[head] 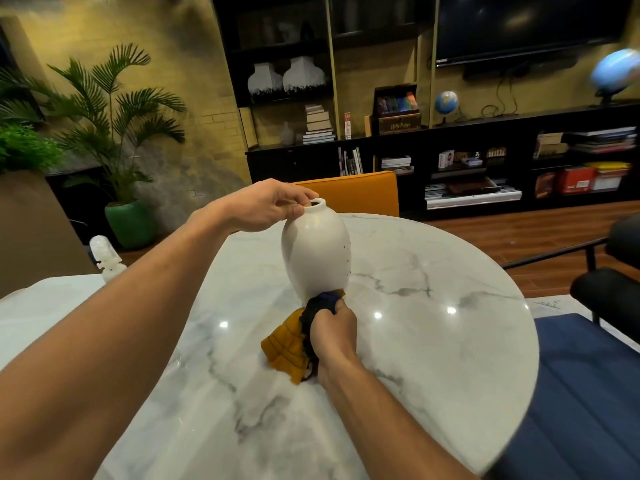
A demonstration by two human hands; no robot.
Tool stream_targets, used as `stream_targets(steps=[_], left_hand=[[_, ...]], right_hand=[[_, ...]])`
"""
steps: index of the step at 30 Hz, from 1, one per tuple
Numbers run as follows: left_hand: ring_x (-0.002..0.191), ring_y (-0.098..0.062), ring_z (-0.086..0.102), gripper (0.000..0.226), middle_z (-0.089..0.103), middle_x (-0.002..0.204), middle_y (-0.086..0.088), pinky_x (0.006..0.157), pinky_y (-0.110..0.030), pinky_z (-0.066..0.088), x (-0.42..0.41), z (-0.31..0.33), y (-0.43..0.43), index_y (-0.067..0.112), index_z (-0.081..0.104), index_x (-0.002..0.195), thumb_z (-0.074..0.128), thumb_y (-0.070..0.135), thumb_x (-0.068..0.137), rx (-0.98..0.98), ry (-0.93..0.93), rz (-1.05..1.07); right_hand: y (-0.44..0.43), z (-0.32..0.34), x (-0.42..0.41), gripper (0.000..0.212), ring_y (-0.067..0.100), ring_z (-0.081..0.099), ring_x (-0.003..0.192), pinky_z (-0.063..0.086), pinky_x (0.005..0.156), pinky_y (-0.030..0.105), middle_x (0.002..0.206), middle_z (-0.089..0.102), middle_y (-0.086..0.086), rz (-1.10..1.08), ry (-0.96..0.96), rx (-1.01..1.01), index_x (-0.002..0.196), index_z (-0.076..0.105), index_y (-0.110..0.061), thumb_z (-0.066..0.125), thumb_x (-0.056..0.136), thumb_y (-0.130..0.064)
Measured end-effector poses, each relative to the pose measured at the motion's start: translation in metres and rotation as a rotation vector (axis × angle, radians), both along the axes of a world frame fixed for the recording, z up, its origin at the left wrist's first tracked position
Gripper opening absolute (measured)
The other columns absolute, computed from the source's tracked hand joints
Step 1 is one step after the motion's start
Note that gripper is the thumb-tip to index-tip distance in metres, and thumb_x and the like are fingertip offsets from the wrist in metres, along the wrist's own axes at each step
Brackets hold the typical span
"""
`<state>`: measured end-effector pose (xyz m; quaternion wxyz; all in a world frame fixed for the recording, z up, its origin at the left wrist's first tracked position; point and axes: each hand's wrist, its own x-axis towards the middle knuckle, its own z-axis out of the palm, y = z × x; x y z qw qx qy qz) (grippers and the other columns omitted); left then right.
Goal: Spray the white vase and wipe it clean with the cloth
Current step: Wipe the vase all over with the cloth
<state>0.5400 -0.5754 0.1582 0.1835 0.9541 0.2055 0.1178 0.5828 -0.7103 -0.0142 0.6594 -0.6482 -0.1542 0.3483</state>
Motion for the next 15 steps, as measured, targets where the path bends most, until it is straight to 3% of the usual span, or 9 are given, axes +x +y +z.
stream_targets(steps=[3, 6, 8, 11, 13, 15], left_hand=[[0.135, -0.017, 0.045, 0.024, 0.052, 0.146, 0.008, 0.118, -0.045, 0.035, 0.000, 0.009, -0.003, 0.025, 0.074, 0.109, 0.054, 0.015, 0.103, -0.027, 0.055, 0.008], [0.136, -0.019, 0.044, 0.021, 0.051, 0.148, 0.005, 0.118, -0.045, 0.033, 0.005, 0.016, -0.011, 0.024, 0.074, 0.111, 0.057, 0.016, 0.101, -0.021, 0.116, 0.043], [0.134, -0.020, 0.046, 0.022, 0.052, 0.147, 0.003, 0.116, -0.045, 0.035, 0.013, 0.017, -0.016, 0.020, 0.074, 0.116, 0.059, 0.018, 0.100, 0.004, 0.130, 0.090], [0.118, -0.020, 0.059, 0.032, 0.066, 0.130, 0.002, 0.098, -0.034, 0.047, 0.026, 0.010, -0.022, 0.020, 0.074, 0.122, 0.059, 0.038, 0.100, 0.095, 0.074, 0.174], [0.106, -0.018, 0.063, 0.034, 0.070, 0.116, 0.002, 0.083, -0.028, 0.048, 0.030, 0.004, -0.024, 0.021, 0.075, 0.117, 0.059, 0.043, 0.098, 0.154, 0.008, 0.229], [0.103, -0.017, 0.060, 0.032, 0.067, 0.111, 0.003, 0.079, -0.028, 0.045, 0.031, -0.001, -0.024, 0.020, 0.074, 0.116, 0.058, 0.043, 0.099, 0.178, -0.031, 0.244]], right_hand=[[0.001, -0.001, -0.001, 0.051, 0.024, 0.066, 0.094, 0.055, 0.074, 0.032, 0.105, 0.069, 0.007, -0.001, 0.002, 0.002, 0.141, 0.055, -0.019, 0.041, 0.093, -0.005], [0.000, 0.000, -0.001, 0.052, 0.018, 0.064, 0.082, 0.050, 0.062, 0.027, 0.093, 0.067, 0.003, -0.002, 0.008, 0.009, 0.143, 0.054, -0.017, 0.042, 0.093, -0.004], [0.000, 0.000, -0.001, 0.049, 0.018, 0.064, 0.082, 0.050, 0.064, 0.027, 0.091, 0.067, 0.003, -0.005, 0.013, 0.016, 0.142, 0.054, -0.017, 0.043, 0.096, -0.006], [-0.001, 0.000, -0.001, 0.043, 0.018, 0.064, 0.084, 0.053, 0.068, 0.028, 0.093, 0.067, 0.003, -0.011, 0.017, 0.021, 0.138, 0.058, -0.018, 0.044, 0.098, -0.008], [-0.002, 0.000, 0.000, 0.040, 0.020, 0.065, 0.086, 0.055, 0.076, 0.033, 0.093, 0.067, 0.004, -0.014, 0.013, 0.020, 0.134, 0.060, -0.017, 0.043, 0.099, -0.008], [-0.002, 0.000, 0.001, 0.038, 0.019, 0.065, 0.086, 0.055, 0.078, 0.034, 0.092, 0.067, 0.003, -0.016, 0.011, 0.021, 0.131, 0.061, -0.017, 0.042, 0.099, -0.007]])
